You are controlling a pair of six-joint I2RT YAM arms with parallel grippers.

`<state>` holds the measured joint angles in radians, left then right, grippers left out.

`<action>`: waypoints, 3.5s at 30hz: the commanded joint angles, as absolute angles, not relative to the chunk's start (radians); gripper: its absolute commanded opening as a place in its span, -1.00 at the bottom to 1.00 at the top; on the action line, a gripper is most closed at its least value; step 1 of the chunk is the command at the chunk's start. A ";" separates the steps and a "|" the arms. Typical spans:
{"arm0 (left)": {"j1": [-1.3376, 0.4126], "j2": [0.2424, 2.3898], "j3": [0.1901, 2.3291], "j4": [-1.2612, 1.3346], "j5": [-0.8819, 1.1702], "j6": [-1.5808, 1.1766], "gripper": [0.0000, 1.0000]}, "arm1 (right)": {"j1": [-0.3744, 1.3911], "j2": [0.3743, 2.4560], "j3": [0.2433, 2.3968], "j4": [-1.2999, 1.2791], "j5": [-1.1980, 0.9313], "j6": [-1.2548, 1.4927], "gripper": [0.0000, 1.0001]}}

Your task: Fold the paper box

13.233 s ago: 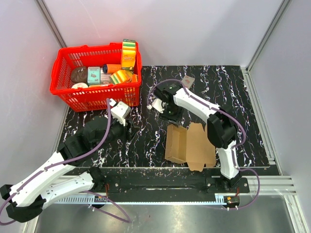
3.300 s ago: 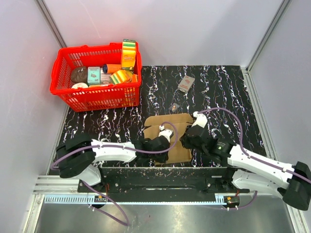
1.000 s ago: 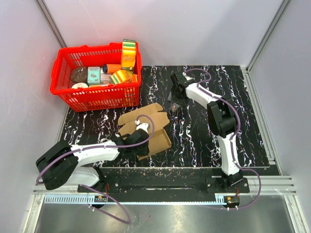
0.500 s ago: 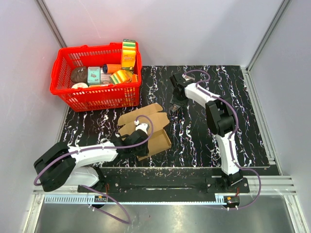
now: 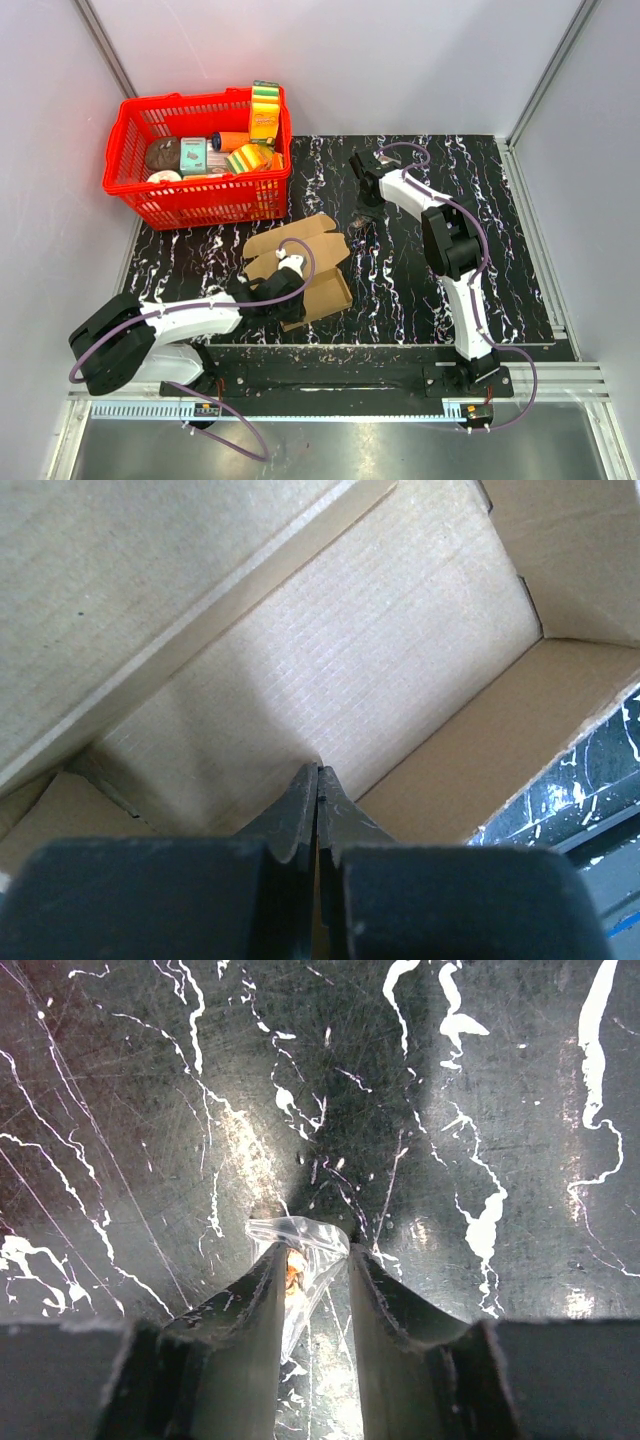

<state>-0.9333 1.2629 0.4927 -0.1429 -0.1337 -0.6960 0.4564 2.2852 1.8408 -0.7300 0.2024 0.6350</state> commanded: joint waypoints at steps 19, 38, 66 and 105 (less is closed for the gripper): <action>-0.928 1.209 0.476 -0.129 -0.124 -0.689 -1.00 | 0.453 2.194 1.701 -0.627 0.255 0.597 -0.81; -0.930 1.213 0.597 -0.129 -0.087 -0.621 -1.00 | 0.453 1.625 1.208 -0.356 0.173 0.494 -0.91; -0.930 1.086 0.578 -0.213 -0.149 -0.632 -1.00 | 0.859 1.520 0.969 -0.143 -0.144 0.451 -0.35; -0.907 0.732 0.692 -0.511 -0.305 -0.637 -1.00 | 0.861 1.210 0.551 -0.097 0.071 0.713 -0.48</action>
